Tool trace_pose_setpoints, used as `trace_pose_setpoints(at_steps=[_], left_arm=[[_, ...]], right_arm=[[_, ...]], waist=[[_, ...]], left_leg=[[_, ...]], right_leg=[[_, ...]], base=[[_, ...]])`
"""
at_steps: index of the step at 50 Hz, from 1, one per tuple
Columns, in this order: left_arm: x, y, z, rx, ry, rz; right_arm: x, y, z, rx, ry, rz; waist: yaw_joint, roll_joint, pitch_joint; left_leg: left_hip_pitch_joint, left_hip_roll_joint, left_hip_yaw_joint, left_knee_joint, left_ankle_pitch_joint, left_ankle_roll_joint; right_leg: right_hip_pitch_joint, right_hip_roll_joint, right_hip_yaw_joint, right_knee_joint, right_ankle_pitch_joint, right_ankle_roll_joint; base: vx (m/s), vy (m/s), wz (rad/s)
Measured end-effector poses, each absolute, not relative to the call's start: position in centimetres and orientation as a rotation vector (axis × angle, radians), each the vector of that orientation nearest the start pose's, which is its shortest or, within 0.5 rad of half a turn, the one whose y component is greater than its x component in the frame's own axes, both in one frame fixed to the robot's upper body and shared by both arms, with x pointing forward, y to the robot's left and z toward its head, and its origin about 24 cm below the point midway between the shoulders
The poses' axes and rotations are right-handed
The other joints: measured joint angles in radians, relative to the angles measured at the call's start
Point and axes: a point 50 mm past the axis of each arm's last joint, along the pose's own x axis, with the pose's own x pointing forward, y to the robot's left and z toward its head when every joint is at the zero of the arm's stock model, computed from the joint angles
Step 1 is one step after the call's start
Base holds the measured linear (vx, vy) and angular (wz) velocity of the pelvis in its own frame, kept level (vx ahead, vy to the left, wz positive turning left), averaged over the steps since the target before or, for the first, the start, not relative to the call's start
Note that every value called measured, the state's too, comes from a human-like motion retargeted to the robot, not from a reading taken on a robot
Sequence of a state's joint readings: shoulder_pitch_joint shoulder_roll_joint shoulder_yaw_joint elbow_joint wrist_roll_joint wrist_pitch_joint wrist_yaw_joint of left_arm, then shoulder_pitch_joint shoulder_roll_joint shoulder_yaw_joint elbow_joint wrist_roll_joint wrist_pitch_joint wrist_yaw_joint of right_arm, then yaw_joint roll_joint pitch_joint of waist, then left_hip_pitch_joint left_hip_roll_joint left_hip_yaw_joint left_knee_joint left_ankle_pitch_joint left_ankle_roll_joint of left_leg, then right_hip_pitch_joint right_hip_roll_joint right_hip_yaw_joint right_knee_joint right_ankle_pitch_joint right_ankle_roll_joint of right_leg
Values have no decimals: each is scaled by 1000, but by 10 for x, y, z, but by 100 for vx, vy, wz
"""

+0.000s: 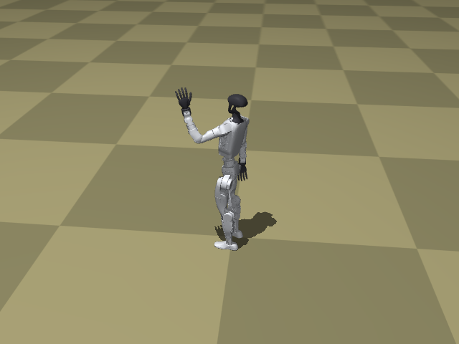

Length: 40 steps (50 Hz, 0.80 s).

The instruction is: Upper body actions

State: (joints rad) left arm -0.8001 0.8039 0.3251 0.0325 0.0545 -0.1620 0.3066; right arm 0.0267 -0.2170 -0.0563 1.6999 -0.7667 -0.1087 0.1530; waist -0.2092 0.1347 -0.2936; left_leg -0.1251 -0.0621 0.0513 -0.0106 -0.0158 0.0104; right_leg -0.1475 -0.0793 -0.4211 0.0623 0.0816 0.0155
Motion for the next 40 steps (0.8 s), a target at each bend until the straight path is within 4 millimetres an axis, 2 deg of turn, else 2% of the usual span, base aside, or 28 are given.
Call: trace_pose_setpoints(at_steps=[4,10,15,17,20,26,29,32,35,40], left_arm=[[245,280,344,519,-1139,528],[244,269,292,479,-1013,372],[240,263,237,501,-838,328],[240,262,208,521,-729,313],[241,258,155,523,-516,266],[236,249,23,522,81,14],[221,239,-51,537,459,-191],[191,227,-111,526,852,-362],[161,219,-142,487,1119,-400],[138,216,-154,414,1215,-283]], right_arm=[[-27,-222,-170,-516,1666,577],[-27,-218,-171,-496,1664,564],[-27,-216,-171,-480,1659,550],[-27,-216,-171,-476,1658,546],[-28,-216,-171,-473,1660,543],[-33,-218,-170,-462,1671,534],[-34,-218,-170,-460,1677,541],[-34,-216,-171,-471,1672,560],[-31,-212,-172,-485,1662,588],[-26,-209,-173,-509,1635,614]], waist=[[-2,-11,23],[11,-33,51],[26,-44,72],[29,-46,78],[34,-48,84],[48,-55,90],[48,-57,94],[44,-62,96],[32,-71,99],[10,-75,110]], left_leg=[[12,-4,-6,-1,3,1],[28,-8,-5,-3,6,1],[37,-7,0,-3,7,1],[40,-6,1,-4,7,0],[43,-4,3,-3,7,0],[46,-5,-7,-1,10,1],[48,-7,-23,0,14,1],[46,-10,-40,1,19,1],[45,-14,-54,1,23,1],[45,-10,-61,2,25,0]], right_leg=[[13,-4,-5,0,2,0],[26,-9,-4,1,5,0],[33,-10,1,2,6,0],[35,-10,3,3,7,1],[37,-10,6,3,8,2],[47,-12,-1,4,7,4],[54,-16,-14,3,9,6],[61,-19,-31,0,10,6],[67,-22,-45,-4,11,7],[66,-23,-54,-3,15,8]], base=[[-2,-3,3],[0,0,0],[0,0,0],[0,0,0],[0,0,0],[0,0,0],[-1,2,25],[-1,0,30],[-3,-6,25],[-3,-5,8]])
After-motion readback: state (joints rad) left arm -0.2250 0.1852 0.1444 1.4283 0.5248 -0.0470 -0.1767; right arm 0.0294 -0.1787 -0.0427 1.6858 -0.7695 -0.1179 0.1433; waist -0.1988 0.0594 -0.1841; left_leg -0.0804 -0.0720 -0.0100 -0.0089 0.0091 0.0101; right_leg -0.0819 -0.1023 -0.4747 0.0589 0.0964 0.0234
